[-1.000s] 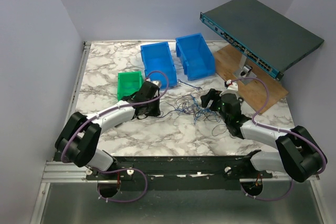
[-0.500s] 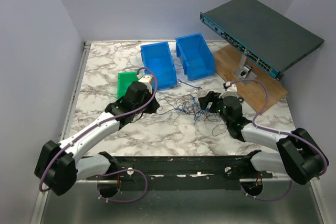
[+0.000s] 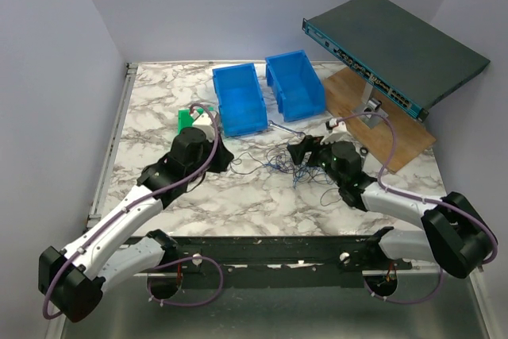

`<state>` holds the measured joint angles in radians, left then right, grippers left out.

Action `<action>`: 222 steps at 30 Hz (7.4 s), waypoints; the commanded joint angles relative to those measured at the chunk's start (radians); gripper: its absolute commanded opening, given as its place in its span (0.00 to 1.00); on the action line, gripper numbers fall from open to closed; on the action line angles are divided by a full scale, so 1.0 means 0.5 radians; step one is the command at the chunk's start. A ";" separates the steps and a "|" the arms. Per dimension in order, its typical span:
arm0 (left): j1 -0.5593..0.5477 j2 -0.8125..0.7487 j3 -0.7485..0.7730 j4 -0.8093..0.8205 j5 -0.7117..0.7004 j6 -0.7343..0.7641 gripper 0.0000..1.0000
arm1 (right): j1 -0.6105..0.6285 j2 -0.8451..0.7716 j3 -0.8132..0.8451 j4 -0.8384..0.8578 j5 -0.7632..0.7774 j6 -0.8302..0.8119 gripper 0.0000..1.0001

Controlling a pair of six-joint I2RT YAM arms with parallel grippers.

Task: Untangle the cables
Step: Untie the cable.

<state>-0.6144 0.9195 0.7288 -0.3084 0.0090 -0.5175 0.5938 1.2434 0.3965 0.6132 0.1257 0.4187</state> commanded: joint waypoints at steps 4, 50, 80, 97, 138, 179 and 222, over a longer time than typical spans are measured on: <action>0.039 -0.039 0.349 -0.227 0.193 0.038 0.00 | 0.032 0.221 0.217 -0.186 -0.223 -0.036 0.79; 0.701 -0.413 0.550 -0.604 0.467 0.252 0.00 | 0.165 0.346 0.427 -0.186 -0.762 -0.137 0.78; 0.701 -0.329 0.640 -0.639 0.192 0.258 0.00 | 0.534 0.435 0.430 -0.001 -0.390 -0.366 0.03; 0.725 -0.363 0.689 -0.837 -0.732 0.289 0.00 | 0.516 -0.240 -0.035 -0.467 1.214 0.039 0.01; 0.071 -0.108 -0.191 1.040 0.701 0.038 0.88 | 0.423 -0.505 0.556 -0.657 -0.753 -0.268 0.01; 0.078 0.075 0.151 0.477 0.415 0.115 0.95 | 0.423 -0.408 0.563 -0.707 -0.595 -0.251 0.01; 0.343 0.498 0.336 0.941 0.675 -0.125 0.00 | 0.424 0.016 0.358 -0.578 -0.576 -0.244 0.89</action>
<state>-0.5034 1.2480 0.8463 0.0963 0.3260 -0.5545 0.8051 1.1763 0.6373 0.2871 -0.2390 0.2790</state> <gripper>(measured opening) 0.015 0.857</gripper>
